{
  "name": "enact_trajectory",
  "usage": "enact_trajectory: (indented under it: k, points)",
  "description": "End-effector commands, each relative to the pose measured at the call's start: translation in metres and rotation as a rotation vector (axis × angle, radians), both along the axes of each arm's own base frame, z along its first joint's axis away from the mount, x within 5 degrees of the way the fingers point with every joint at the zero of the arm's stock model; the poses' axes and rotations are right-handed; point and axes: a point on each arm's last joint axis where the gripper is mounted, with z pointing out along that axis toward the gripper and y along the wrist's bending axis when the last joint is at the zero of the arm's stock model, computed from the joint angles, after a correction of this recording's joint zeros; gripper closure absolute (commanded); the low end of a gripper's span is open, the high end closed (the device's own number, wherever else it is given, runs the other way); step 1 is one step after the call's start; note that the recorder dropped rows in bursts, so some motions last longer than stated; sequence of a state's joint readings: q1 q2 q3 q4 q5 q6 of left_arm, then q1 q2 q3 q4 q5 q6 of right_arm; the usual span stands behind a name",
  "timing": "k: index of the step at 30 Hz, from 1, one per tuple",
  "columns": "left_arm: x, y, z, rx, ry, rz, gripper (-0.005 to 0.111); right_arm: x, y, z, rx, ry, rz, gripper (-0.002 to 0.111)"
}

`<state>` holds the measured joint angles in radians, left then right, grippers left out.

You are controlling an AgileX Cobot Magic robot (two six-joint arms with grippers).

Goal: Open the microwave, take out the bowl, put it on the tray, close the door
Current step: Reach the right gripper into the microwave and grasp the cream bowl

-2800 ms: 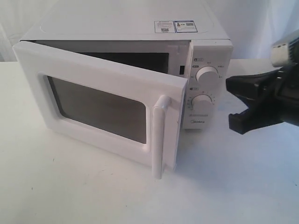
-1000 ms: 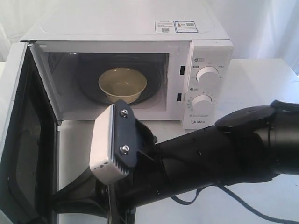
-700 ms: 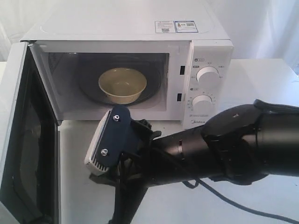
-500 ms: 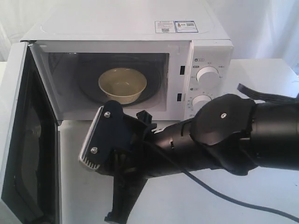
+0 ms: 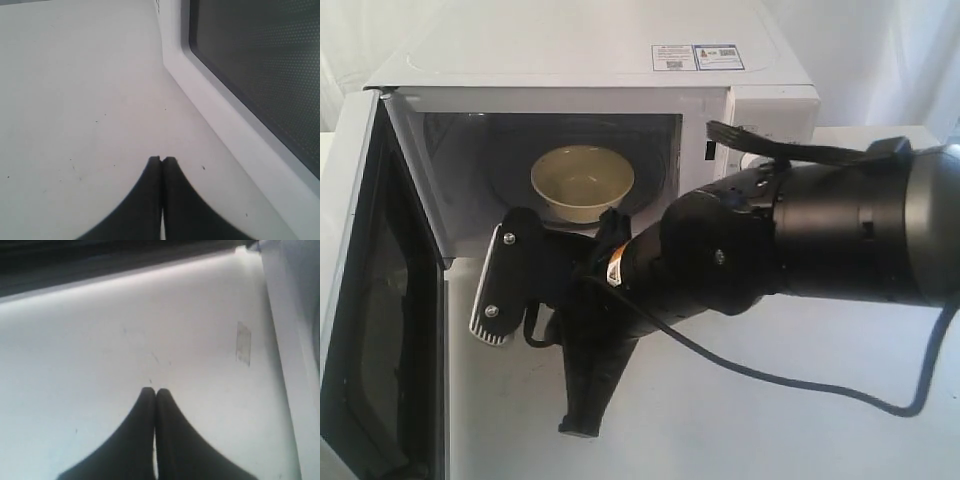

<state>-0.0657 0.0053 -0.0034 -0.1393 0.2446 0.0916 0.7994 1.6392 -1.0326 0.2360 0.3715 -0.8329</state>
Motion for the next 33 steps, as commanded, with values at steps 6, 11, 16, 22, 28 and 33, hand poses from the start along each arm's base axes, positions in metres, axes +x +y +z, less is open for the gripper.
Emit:
enact_trajectory:
  k: [6, 11, 16, 22, 28, 33]
  points:
    - [0.0, 0.0, -0.001, -0.006, 0.001, 0.0, 0.107, 0.022, -0.019, 0.0, -0.233, -0.176, -0.146, 0.108]
    - [0.0, 0.0, -0.001, -0.006, 0.001, 0.0, 0.107, 0.033, -0.003, 0.003, -0.182, -0.407, 0.023, 0.096]
    - [0.0, 0.0, -0.001, -0.006, 0.001, 0.0, 0.107, 0.05, 0.008, -0.009, -0.147, -0.501, 0.183, 0.066]
    - [0.0, 0.0, -0.001, -0.006, 0.001, 0.0, 0.107, 0.086, -0.006, -0.02, -0.112, -0.438, 0.03, 0.063]
    - [0.0, 0.0, -0.001, -0.006, 0.001, 0.0, 0.107, 0.102, -0.01, -0.022, -0.117, -0.441, -0.002, 0.063]
    - [0.0, 0.0, -0.001, -0.006, 0.001, 0.0, 0.107, 0.117, -0.009, -0.026, -0.145, -0.444, -0.04, 0.063]
